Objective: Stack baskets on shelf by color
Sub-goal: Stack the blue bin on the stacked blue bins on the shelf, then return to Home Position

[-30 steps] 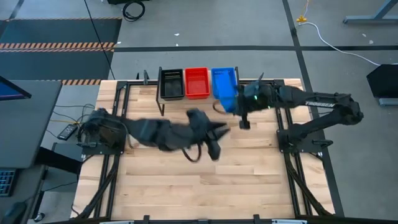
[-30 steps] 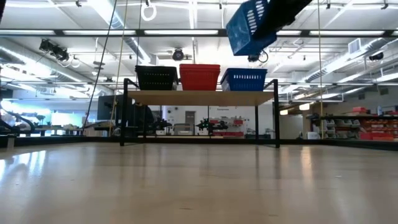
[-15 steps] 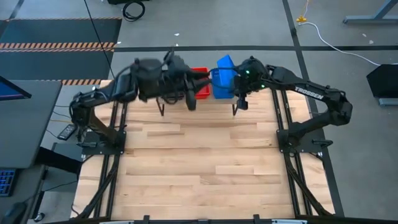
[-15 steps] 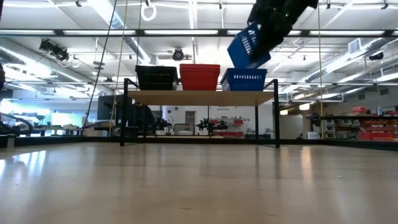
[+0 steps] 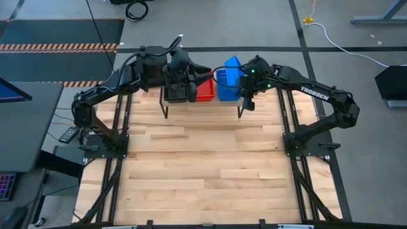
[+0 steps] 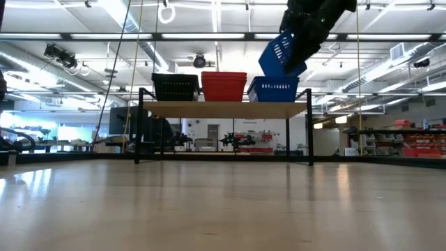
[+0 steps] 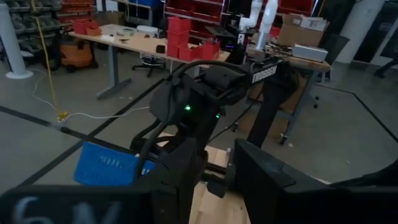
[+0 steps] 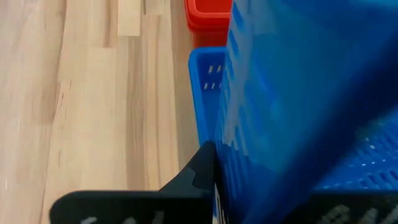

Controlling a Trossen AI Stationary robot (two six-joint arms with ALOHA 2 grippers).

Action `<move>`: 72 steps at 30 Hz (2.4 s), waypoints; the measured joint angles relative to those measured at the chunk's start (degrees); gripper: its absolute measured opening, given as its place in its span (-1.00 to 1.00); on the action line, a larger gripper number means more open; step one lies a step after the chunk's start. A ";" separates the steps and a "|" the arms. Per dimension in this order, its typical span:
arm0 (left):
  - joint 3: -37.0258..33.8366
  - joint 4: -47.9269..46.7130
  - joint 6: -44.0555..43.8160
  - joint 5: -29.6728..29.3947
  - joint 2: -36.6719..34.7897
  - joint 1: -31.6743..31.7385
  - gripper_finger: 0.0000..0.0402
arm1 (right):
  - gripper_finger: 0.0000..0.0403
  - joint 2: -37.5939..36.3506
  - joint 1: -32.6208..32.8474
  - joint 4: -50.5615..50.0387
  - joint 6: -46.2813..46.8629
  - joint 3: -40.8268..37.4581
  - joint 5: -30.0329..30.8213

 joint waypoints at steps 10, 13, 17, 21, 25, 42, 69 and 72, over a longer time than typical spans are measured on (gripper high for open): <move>0.00 0.04 -0.65 2.27 0.04 0.51 -0.42 | -0.66 -0.05 0.00 0.02 1.41 0.00 0.13; 0.00 0.04 -0.67 2.34 0.04 0.44 -0.42 | -0.58 -0.05 0.00 0.08 1.42 0.00 0.14; 0.00 0.04 -0.70 2.32 0.04 0.46 -0.42 | -0.50 -0.23 0.00 0.38 1.78 0.00 0.15; 0.00 -0.12 -0.70 2.32 0.05 0.44 -0.42 | -0.47 -1.68 0.00 1.60 4.38 -0.03 0.15; 0.00 -2.62 -0.64 2.29 0.08 0.52 -0.42 | -0.47 -4.79 0.00 3.70 7.64 -0.04 0.11; -0.07 -22.32 3.85 7.54 -4.26 7.60 -0.74 | -0.54 -19.41 -0.04 3.82 33.42 -4.19 -9.18; -88.55 32.01 -26.87 7.02 -58.49 4.28 -0.99 | -0.98 -54.34 3.87 26.92 70.99 -48.59 -5.17; -95.17 35.49 -30.08 5.94 -62.70 2.62 -0.99 | -0.96 -57.49 3.85 28.42 71.71 -49.76 2.02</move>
